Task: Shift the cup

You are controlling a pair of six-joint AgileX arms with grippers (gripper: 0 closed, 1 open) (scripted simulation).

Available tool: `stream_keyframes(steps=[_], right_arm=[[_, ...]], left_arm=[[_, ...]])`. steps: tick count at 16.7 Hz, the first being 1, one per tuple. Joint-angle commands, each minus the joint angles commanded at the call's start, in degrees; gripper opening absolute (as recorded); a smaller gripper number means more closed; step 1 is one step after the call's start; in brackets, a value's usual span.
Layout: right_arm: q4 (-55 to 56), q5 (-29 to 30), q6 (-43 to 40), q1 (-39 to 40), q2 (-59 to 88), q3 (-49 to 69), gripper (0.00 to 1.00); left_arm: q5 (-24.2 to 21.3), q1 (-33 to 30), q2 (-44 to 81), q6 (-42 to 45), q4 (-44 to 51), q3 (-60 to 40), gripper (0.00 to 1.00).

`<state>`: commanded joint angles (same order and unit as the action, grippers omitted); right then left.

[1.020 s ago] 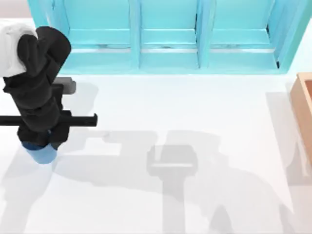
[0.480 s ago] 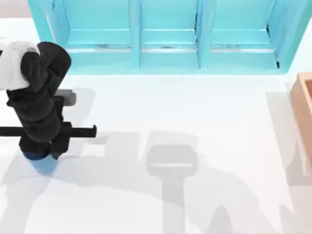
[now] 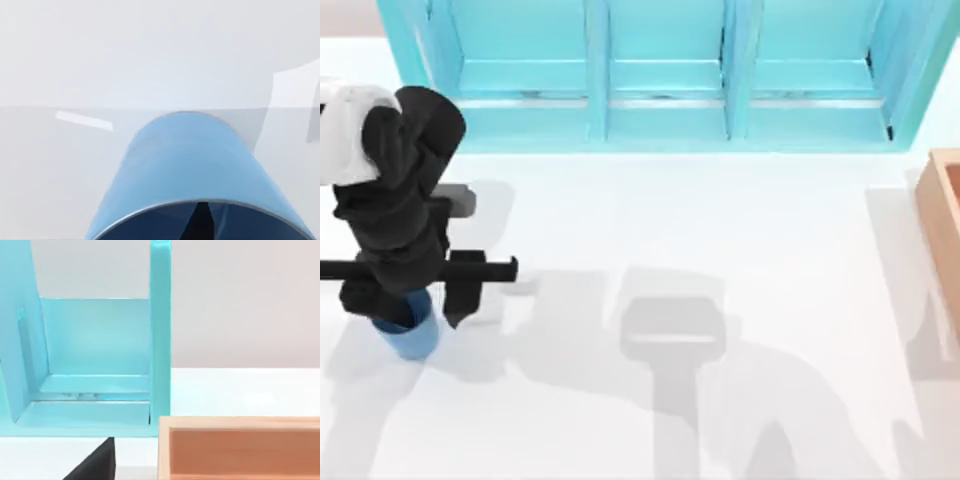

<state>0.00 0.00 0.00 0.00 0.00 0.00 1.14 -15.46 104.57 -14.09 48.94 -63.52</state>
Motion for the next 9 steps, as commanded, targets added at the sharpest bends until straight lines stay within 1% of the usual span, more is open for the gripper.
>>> stream_keyframes(steps=[3,4,9], right_arm=[[0.0,0.0,0.0,0.0,0.0,0.0,1.0],[0.0,0.0,0.0,0.0,0.0,0.0,1.0],[0.0,0.0,0.0,0.0,0.0,0.0,1.0]], left_arm=[[0.0,0.0,0.0,0.0,0.0,0.0,0.98],[0.0,0.0,0.0,0.0,0.0,0.0,1.0],[0.0,0.0,0.0,0.0,0.0,0.0,1.0]])
